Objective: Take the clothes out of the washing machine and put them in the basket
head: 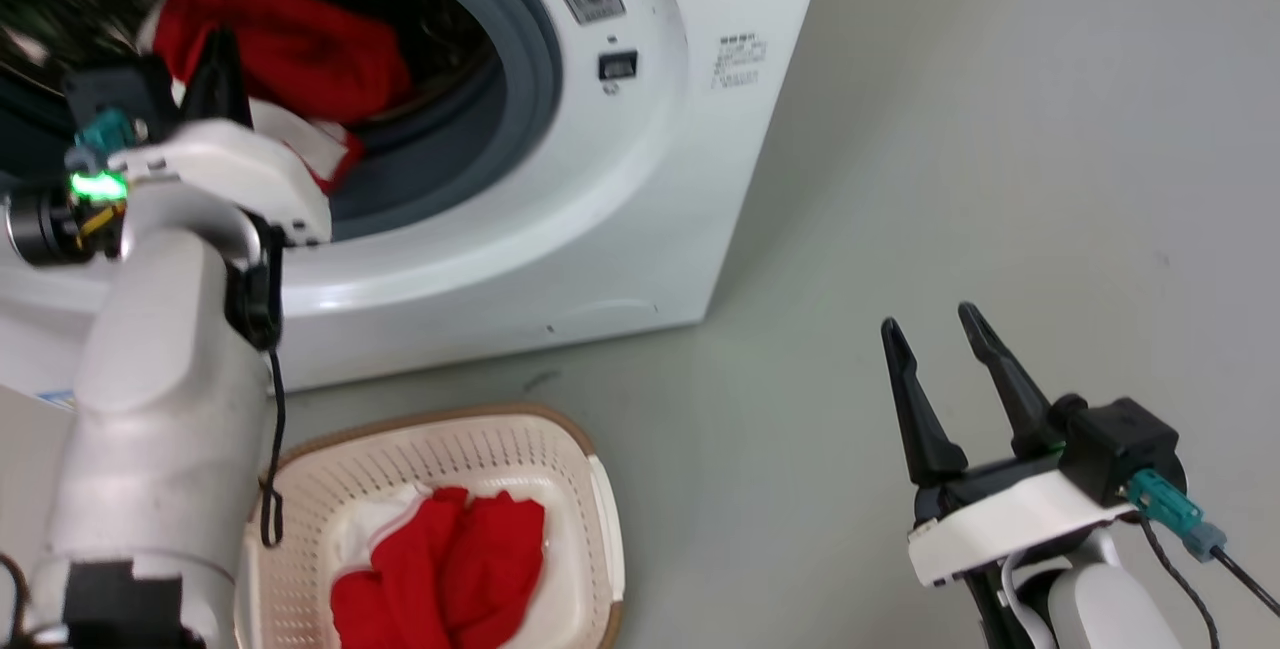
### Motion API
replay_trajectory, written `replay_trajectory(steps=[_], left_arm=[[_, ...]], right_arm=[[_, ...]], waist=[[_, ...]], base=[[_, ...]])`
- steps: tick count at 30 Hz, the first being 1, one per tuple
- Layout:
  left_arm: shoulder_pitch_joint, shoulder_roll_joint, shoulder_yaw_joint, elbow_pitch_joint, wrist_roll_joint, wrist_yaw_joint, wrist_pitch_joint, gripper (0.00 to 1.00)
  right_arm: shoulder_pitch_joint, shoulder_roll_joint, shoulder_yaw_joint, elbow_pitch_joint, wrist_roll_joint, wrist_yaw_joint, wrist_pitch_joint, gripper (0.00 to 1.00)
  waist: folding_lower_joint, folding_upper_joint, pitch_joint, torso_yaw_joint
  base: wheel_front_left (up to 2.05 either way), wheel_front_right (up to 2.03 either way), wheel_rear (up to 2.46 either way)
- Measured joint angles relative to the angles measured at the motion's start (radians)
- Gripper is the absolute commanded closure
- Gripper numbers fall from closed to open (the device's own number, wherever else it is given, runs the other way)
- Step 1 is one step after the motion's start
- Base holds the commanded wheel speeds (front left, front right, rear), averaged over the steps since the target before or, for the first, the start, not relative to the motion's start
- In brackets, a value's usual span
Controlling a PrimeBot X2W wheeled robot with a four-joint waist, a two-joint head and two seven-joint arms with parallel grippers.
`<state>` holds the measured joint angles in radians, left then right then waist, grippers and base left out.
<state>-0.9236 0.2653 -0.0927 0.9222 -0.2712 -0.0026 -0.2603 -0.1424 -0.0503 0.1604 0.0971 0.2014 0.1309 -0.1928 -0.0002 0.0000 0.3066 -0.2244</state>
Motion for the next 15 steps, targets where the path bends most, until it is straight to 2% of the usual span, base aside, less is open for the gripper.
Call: replay_trajectory(steps=[10, 15], left_arm=[[0.226, -0.03, 0.047, -0.245, 0.016, -0.024, -0.001, 1.0], [0.341, -0.073, 0.044, -0.394, 0.033, -0.021, -0.002, 1.0]], right_arm=[[0.089, 0.0, -0.027, -0.04, -0.004, 0.0, 0.04, 0.0], [0.117, 0.0, -0.038, -0.064, -0.008, 0.0, 0.057, 0.0]], waist=[[-0.0001, 0.0, -0.158, 0.044], [-0.0001, 0.0, -0.203, 0.068]], base=[[0.0, 0.0, 0.0], [0.0, 0.0, 0.0]])
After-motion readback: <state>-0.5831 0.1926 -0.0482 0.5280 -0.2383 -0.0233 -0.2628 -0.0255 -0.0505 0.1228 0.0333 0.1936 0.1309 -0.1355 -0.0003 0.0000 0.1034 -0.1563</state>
